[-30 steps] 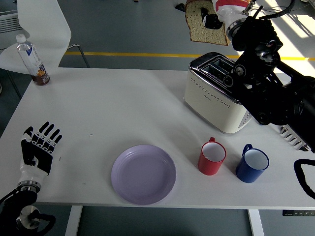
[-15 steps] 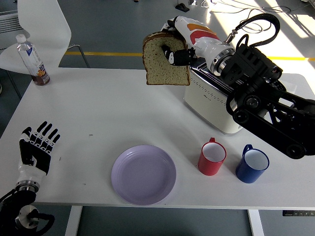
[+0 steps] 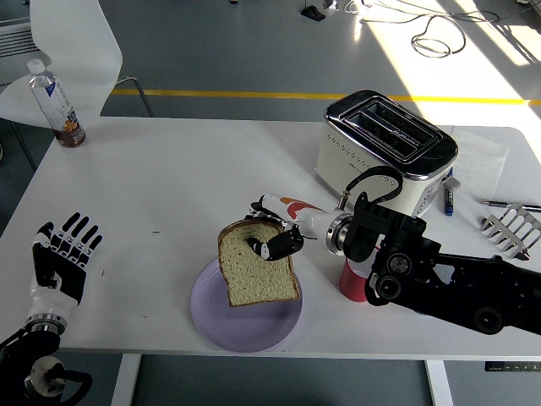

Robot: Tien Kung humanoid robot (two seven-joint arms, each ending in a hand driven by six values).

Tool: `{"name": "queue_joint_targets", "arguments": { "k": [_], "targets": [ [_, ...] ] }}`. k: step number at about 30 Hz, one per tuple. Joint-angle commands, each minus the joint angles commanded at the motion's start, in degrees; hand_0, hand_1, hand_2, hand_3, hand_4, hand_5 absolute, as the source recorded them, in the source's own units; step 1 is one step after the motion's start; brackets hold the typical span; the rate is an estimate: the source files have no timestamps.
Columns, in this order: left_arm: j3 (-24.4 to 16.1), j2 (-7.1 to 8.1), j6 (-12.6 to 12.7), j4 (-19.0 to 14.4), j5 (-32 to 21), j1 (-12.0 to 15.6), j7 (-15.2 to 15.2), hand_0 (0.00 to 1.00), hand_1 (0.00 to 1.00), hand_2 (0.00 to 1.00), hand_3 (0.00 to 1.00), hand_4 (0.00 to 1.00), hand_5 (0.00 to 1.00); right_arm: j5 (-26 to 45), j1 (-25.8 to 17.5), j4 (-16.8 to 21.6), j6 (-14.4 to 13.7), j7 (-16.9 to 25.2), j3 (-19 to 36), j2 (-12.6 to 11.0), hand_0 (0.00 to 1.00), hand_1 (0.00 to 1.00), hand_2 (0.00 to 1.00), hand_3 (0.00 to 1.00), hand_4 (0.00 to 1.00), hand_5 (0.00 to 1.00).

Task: Push plate across desktop,pick up the break from the machine,place the break in the plate

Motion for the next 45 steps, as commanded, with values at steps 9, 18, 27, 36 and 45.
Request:
{"name": "queue_joint_targets", "arguments": {
  "k": [9,18,27,36,45],
  "targets": [
    [-0.1,0.00,0.0,0.0,0.0,0.2,-0.1,0.799,0.780,0.815,0.737,0.532,0.998,2.2,-2.6,-5.7,-2.5,3.3,-1.5,1.9,0.391,0.415,0.449,0.522,0.301,0.063],
    [0.2,0.00,0.1,0.1,0.0,0.4,-0.1,0.799,0.780,0.816,0.736,0.531,0.998,3.6,-4.3,-10.0,-3.5,6.4,-2.3,4.1,0.414,0.439,0.473,0.534,0.305,0.091],
    [0.6,0.00,0.1,0.1,0.0,0.7,-0.1,0.799,0.780,0.815,0.736,0.530,0.998,4.0,-5.2,-13.3,-2.8,8.7,-2.8,5.8,0.514,0.549,0.554,0.596,0.378,0.148],
    [0.5,0.00,0.1,0.2,0.1,0.6,-0.1,0.799,0.779,0.815,0.736,0.528,0.998,-0.4,-5.8,-14.9,-1.2,11.8,-2.7,6.8,0.689,0.696,0.726,0.765,0.515,0.233],
    [0.2,0.00,0.4,0.3,0.1,0.2,-0.3,0.798,0.779,0.814,0.735,0.530,0.998,-3.7,-5.7,-15.9,-1.7,14.4,-1.8,7.1,0.884,0.863,0.969,0.943,0.665,0.295]
  ]
}}
